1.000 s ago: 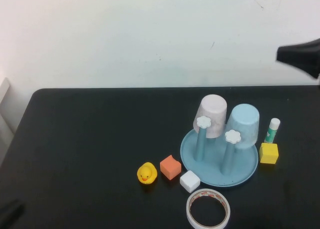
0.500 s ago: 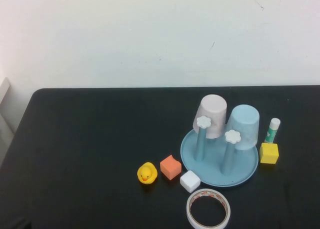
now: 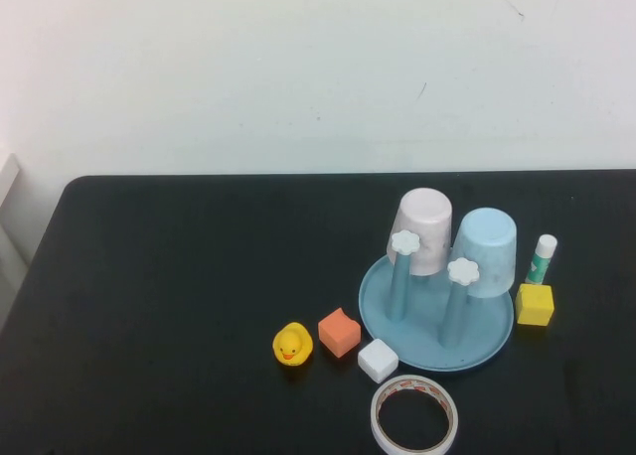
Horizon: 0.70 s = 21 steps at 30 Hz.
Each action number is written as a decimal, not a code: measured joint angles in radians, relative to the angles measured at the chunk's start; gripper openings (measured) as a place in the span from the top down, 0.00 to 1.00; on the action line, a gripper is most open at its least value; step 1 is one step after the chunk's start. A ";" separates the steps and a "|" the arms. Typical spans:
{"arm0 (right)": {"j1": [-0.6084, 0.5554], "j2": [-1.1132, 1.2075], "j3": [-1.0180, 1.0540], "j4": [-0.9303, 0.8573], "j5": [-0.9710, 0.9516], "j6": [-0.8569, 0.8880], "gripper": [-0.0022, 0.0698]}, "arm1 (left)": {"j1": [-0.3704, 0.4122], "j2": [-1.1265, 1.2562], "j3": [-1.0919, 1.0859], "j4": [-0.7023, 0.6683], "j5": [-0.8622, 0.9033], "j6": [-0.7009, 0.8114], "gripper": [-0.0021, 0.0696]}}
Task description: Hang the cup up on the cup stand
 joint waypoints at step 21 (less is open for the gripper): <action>0.000 0.000 0.191 -0.073 -0.152 0.023 0.97 | 0.000 0.000 0.001 0.001 0.018 0.000 0.97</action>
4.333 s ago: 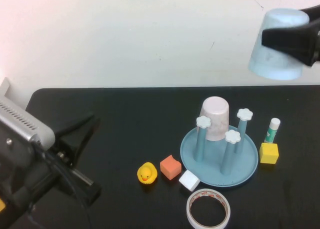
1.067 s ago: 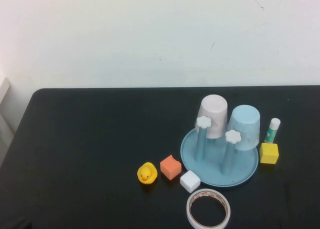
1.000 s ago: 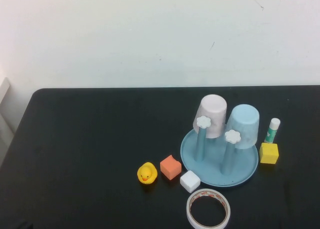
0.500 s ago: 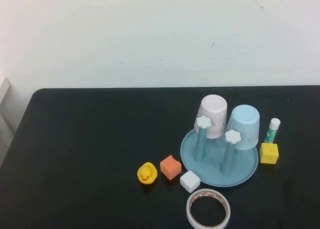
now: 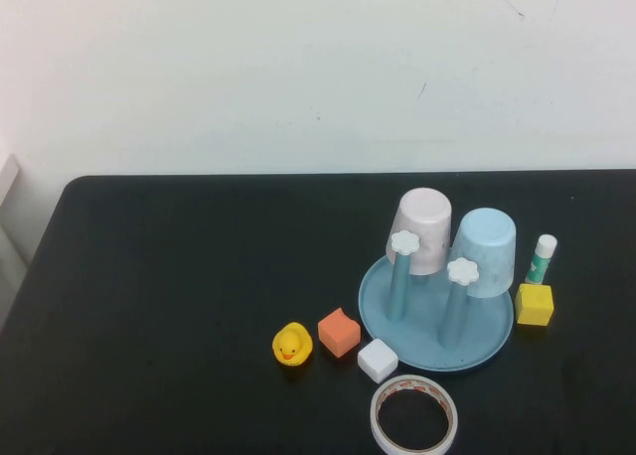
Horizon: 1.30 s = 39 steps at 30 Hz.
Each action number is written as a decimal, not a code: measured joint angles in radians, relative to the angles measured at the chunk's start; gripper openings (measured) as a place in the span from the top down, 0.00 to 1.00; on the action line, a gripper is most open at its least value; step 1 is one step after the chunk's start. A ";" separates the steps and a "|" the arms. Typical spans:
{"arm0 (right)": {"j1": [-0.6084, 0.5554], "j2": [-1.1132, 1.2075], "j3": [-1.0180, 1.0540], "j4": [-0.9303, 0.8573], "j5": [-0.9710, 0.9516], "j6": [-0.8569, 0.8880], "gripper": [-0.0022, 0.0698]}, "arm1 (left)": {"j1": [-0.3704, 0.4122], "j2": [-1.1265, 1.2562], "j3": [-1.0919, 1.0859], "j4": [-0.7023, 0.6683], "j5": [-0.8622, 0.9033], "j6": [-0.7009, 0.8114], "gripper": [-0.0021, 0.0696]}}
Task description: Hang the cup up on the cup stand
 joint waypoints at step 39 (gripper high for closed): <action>0.148 -0.190 0.402 -1.137 -0.258 1.292 0.97 | 0.000 0.000 0.000 0.000 0.004 0.000 0.97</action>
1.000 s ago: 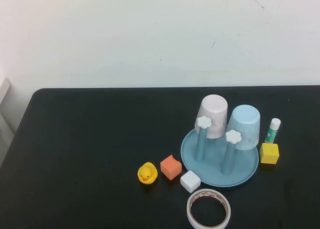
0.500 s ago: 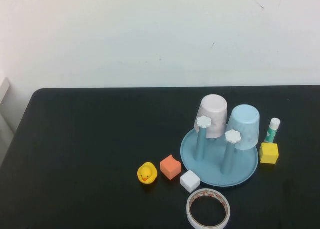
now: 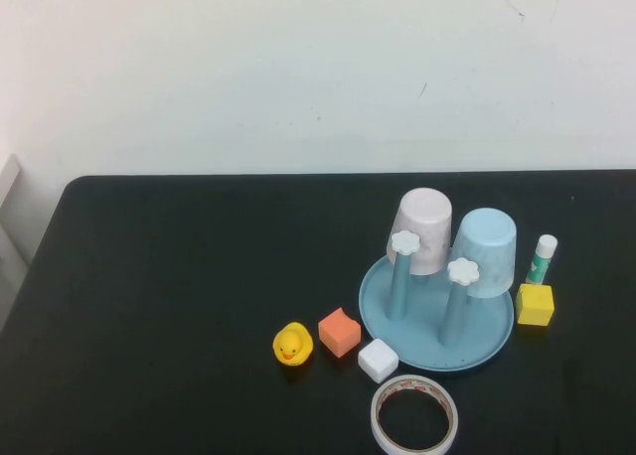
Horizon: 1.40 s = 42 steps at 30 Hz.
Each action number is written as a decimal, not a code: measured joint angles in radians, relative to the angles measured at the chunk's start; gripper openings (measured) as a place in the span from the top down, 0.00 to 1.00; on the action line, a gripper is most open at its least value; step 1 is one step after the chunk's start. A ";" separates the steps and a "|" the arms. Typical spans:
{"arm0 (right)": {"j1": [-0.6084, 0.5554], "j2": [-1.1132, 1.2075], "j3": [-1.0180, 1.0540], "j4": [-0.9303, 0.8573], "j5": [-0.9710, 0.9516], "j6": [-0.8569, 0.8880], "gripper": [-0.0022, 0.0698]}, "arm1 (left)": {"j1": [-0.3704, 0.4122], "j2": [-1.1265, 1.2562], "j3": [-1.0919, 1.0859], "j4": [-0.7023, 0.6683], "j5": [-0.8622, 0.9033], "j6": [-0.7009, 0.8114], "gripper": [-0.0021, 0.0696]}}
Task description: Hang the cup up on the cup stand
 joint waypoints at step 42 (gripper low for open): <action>0.000 0.000 -0.006 -0.004 0.127 0.019 0.97 | 0.030 -0.010 0.030 0.012 -0.021 0.031 0.97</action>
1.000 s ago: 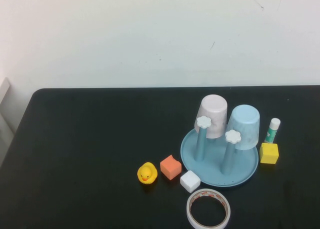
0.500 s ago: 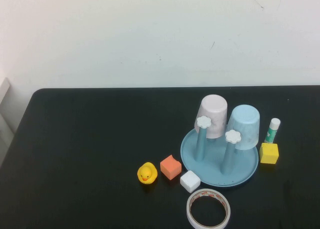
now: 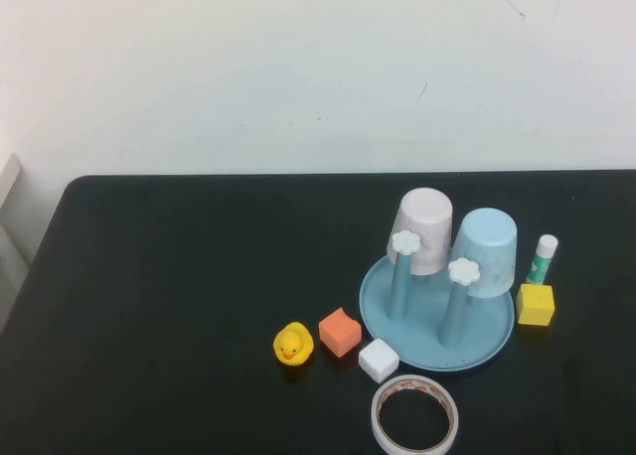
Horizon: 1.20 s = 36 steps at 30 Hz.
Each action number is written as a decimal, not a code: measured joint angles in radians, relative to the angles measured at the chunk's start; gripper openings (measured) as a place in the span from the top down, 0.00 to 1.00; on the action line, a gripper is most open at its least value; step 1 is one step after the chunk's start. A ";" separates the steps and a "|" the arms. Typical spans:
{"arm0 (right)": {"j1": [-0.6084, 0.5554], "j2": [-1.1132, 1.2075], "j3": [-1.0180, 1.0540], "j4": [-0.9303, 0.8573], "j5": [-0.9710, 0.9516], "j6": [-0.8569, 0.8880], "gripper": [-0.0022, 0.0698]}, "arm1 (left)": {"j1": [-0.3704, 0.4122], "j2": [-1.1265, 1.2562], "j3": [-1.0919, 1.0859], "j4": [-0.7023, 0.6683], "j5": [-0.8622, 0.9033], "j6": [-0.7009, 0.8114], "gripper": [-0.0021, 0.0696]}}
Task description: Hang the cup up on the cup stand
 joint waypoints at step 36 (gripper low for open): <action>0.000 0.000 -0.002 0.000 0.002 0.000 0.97 | 0.605 -0.158 0.240 -0.213 -0.145 0.245 0.97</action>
